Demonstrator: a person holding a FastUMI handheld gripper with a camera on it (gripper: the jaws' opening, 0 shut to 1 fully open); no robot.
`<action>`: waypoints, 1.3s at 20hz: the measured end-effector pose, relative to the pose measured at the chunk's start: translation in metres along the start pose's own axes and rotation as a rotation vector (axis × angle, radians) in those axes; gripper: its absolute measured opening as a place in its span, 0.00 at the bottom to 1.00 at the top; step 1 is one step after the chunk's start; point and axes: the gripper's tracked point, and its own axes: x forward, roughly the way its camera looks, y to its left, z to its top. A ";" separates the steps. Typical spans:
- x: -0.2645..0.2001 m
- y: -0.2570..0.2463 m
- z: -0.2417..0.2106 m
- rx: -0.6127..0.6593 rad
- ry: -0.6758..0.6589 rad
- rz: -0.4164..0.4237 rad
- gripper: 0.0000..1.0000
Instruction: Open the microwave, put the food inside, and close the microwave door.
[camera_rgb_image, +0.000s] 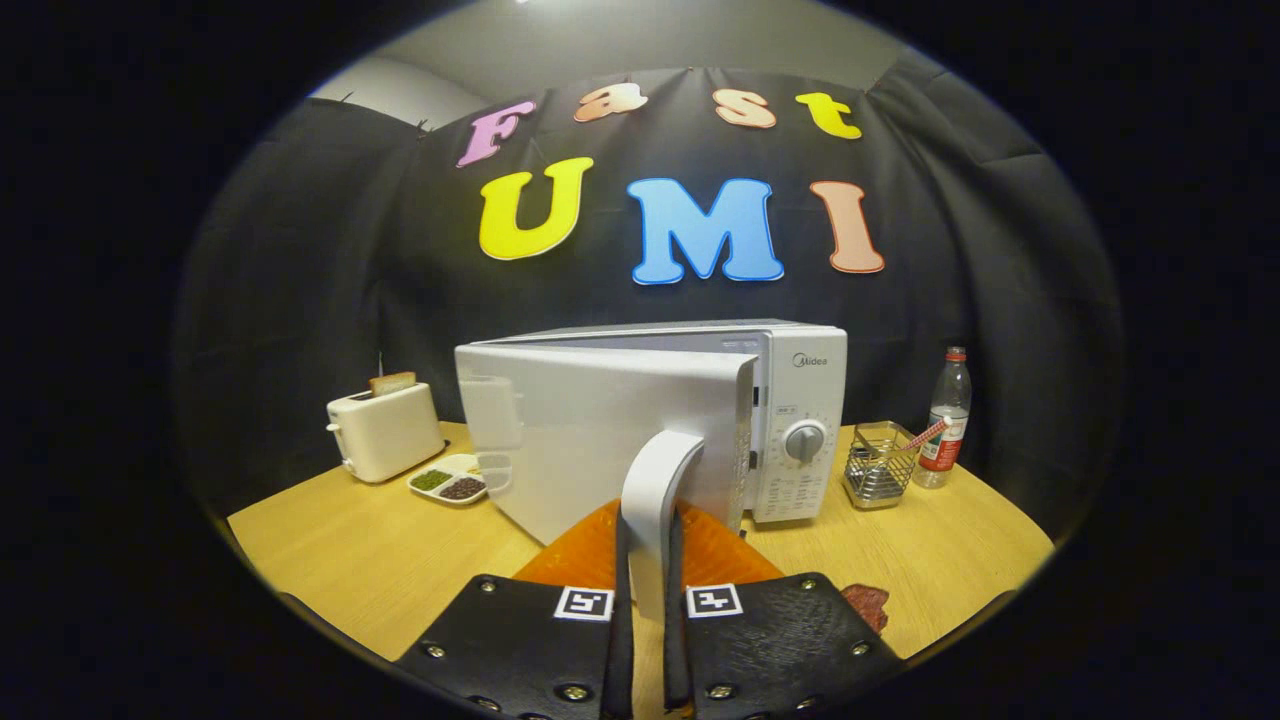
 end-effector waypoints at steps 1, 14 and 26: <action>-0.009 0.013 -0.002 -0.010 -0.006 0.017 0.12; -0.066 0.171 -0.018 -0.039 -0.070 0.013 0.12; -0.097 0.266 -0.025 -0.049 -0.067 0.114 0.11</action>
